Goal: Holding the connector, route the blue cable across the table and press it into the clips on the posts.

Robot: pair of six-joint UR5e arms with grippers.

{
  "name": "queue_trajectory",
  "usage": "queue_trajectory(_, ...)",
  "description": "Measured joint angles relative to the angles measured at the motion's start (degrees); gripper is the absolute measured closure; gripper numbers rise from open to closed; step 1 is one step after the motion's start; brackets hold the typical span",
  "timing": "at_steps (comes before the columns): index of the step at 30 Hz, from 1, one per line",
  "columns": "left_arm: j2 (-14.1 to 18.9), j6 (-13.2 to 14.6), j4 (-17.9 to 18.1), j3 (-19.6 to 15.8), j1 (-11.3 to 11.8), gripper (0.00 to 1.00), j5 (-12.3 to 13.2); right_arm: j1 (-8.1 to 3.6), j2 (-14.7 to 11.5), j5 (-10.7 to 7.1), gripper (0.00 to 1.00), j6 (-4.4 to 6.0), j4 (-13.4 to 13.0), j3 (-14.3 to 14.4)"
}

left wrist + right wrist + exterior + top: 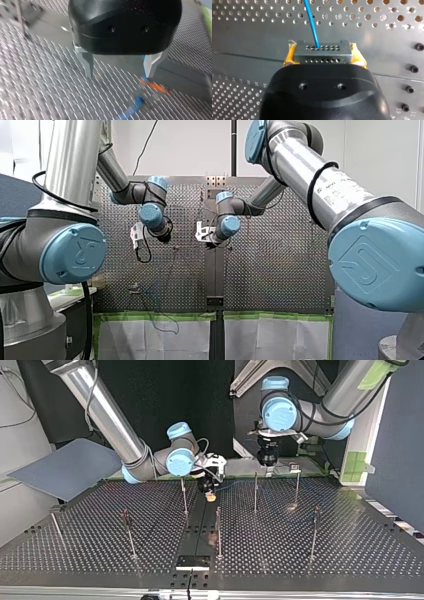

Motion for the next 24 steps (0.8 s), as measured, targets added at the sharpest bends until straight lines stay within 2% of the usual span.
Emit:
queue_trajectory(3, 0.0, -1.4, 1.4, 0.8, -1.4, 0.00, 0.9, -0.36, 0.0, 0.00, 1.00, 0.02, 0.0, 0.0)
queue_trajectory(10, -2.9, -3.6, 4.2, 3.9, -4.8, 0.00, 2.1, -1.27, 0.0, -0.05, 1.00, 0.17, 0.1, 0.0)
queue_trajectory(19, -7.1, -5.0, 6.0, 7.1, -9.1, 0.00, 2.0, -2.20, 0.0, -0.31, 1.00, 0.18, 0.0, 0.0)
queue_trajectory(24, -9.3, -4.5, 6.2, 8.1, -9.9, 0.00, 0.8, -2.36, 0.0, -0.74, 1.00, 0.10, 0.0, 0.0)
